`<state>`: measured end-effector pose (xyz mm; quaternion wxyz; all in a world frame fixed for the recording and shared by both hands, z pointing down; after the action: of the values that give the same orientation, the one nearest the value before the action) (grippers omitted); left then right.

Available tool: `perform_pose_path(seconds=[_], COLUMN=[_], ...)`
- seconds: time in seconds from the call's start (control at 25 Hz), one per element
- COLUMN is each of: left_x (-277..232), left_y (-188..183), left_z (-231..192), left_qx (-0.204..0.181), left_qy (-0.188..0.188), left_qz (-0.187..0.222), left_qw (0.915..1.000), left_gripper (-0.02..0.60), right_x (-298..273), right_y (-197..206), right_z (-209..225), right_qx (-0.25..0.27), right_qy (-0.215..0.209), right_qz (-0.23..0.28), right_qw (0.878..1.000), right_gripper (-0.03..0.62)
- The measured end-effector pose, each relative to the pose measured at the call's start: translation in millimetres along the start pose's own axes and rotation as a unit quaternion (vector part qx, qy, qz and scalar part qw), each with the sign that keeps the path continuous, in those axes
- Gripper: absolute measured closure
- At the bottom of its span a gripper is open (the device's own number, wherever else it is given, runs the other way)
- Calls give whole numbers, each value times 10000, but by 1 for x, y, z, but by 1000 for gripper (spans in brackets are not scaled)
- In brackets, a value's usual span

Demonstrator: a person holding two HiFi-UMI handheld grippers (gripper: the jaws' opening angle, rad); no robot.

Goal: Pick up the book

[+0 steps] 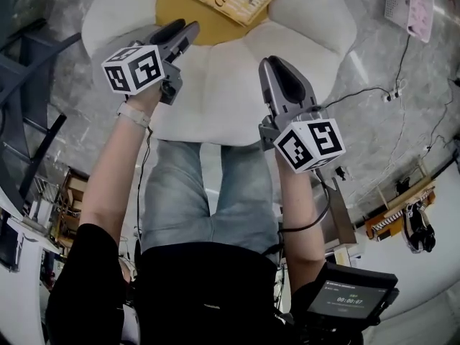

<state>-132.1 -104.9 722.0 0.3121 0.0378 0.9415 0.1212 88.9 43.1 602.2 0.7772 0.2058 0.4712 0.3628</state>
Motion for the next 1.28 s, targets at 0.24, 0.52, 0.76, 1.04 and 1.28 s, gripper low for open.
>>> perform_pose_path(seconds=[0.24, 0.52, 0.76, 1.04, 1.28], left_x=[-33, -64, -88, -120, -142], left_y=[-7, -5, 3, 7, 11], left_z=[-28, -65, -96, -123, -138], left_qx=[146, 447, 666, 1059, 1244], left_qy=[-17, -155, -267, -238, -240], left_qz=[17, -106, -119, 30, 127], left_qw=[9999, 9988, 9973, 9941, 9919], left_gripper=[413, 394, 389, 380, 376], right_x=[-17, -34, -49, -55, -52], right_y=[7, 12, 25, 33, 41], right_z=[18, 34, 42, 53, 69], right_qx=[-58, -38, -27, 3, -29], right_qy=[-31, -92, -203, -184, -107], right_qz=[-83, -191, -321, -420, -444], right_qw=[9999, 9998, 9993, 9989, 9990], right_gripper=[530, 530, 530, 530, 530])
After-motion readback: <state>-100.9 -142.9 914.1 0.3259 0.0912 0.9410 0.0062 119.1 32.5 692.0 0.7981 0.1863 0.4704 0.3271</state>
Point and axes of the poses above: the fingertips, and each gripper's own axes: x backward along the fingers, z to its right, y out of its underside, the point moved 9 cm from there along x, backward along the fingers, and after that the axes turned 7 degrees about x, right-handed, at the moved point
